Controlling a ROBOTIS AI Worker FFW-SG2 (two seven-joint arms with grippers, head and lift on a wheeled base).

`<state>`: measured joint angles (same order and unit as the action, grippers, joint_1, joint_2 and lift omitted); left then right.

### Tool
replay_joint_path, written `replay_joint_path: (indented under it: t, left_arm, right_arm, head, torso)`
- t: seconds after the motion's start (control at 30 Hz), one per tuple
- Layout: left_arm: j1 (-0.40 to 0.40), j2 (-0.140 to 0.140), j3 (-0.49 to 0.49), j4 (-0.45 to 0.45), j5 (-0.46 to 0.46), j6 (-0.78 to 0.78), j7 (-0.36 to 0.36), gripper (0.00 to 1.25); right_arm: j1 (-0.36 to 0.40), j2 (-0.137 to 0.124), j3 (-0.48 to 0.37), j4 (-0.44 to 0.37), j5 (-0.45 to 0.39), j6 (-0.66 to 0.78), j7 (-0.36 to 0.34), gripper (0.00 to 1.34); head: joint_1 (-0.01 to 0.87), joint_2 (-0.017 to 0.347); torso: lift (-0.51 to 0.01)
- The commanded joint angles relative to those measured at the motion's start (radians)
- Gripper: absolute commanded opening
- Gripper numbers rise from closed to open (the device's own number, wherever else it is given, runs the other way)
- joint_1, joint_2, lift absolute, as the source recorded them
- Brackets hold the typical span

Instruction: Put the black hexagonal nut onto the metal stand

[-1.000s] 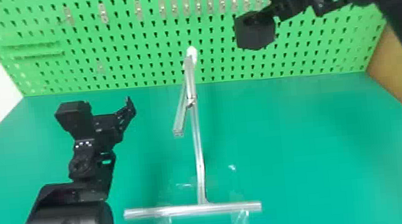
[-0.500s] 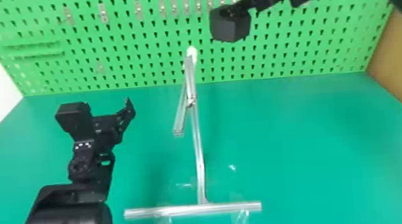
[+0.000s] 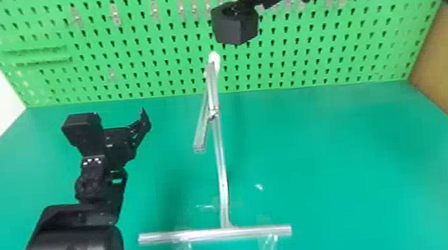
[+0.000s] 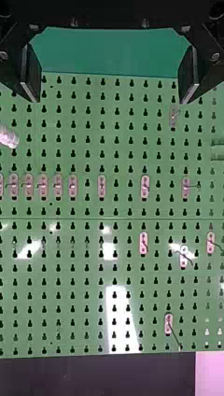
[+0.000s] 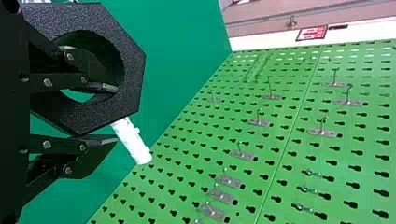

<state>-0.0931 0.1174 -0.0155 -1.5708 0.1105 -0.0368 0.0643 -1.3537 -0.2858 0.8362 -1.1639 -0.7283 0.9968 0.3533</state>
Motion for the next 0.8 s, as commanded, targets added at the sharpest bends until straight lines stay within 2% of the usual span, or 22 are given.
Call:
replay_joint_path:
  t: [0.0, 0.33, 0.77]
  left_arm:
    - [-0.002, 0.002, -0.003, 0.000, 0.000, 0.001, 0.000, 1.08]
    - [-0.002, 0.010, -0.008, 0.000, 0.000, 0.006, 0.000, 1.08]
    - [0.001, 0.014, -0.009, -0.002, 0.005, 0.006, 0.000, 1.08]
  right_arm:
    - [-0.015, 0.005, 0.027, 0.024, -0.056, -0.020, -0.005, 0.29]
    - [-0.059, 0.017, 0.098, 0.035, -0.129, -0.026, -0.033, 0.29]
    - [-0.050, 0.019, 0.139, 0.033, -0.215, -0.032, -0.051, 0.29]
  head:
    - [0.693, 0.081]
    - [0.693, 0.081]
    - [0.693, 0.081]
  torso:
    - [-0.001]
    - [-0.001]
    - [-0.001]
